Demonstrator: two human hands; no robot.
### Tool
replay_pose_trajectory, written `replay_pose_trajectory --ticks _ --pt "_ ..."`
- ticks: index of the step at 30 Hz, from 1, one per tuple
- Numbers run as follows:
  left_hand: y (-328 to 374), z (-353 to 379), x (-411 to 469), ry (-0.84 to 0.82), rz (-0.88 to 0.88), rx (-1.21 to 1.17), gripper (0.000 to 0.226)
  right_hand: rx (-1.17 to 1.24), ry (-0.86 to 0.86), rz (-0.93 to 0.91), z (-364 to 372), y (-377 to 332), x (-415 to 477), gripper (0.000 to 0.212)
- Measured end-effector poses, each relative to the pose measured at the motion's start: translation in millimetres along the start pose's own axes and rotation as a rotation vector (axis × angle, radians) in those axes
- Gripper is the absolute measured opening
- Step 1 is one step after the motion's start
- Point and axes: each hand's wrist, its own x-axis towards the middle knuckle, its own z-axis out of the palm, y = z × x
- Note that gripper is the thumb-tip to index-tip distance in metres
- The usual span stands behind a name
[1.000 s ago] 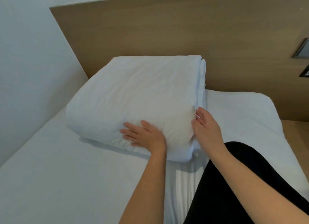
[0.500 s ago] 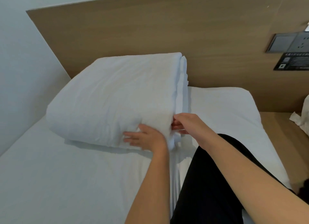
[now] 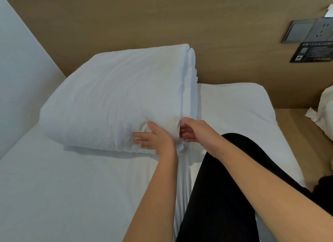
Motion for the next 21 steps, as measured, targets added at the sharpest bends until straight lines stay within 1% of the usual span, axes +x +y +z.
replay_pose_trajectory --ticks 2,4,6,9,13,16,19,20,21 --pt "7.9 3.9 -1.1 -0.001 -0.010 0.019 0.070 -0.061 -0.052 -0.037 -7.1 1.7 -2.2 0.038" --pt "9.0 3.9 2.3 -0.007 -0.014 0.034 0.071 -0.073 -0.091 -0.057 -15.7 2.4 -4.5 0.045" --pt "2.5 0.0 6.1 -0.022 -0.003 0.034 0.072 -0.057 -0.096 -0.053 -19.0 4.2 -3.5 0.045" --pt "-3.9 -6.9 6.8 -0.044 0.004 0.014 0.072 0.034 -0.141 -0.004 -14.1 11.9 0.3 0.042" --pt "3.8 -8.1 5.8 -0.055 -0.017 0.030 0.076 0.040 -0.180 0.008 -16.3 21.0 0.9 0.050" --pt "-2.0 -14.4 5.0 -0.114 0.003 0.078 0.089 -0.049 -0.280 0.054 -21.6 20.1 0.6 0.056" --pt "-10.7 -25.8 5.2 -0.215 -0.021 0.070 0.118 -0.171 -0.363 0.166 -20.6 15.9 9.0 0.053" --pt "-11.9 -29.2 6.0 -0.241 -0.045 0.049 0.122 -0.195 -0.372 0.206 -18.9 13.9 13.5 0.053" --pt "-11.2 -33.1 5.6 -0.263 -0.064 0.034 0.120 -0.210 -0.377 0.245 -16.9 11.4 17.3 0.052"
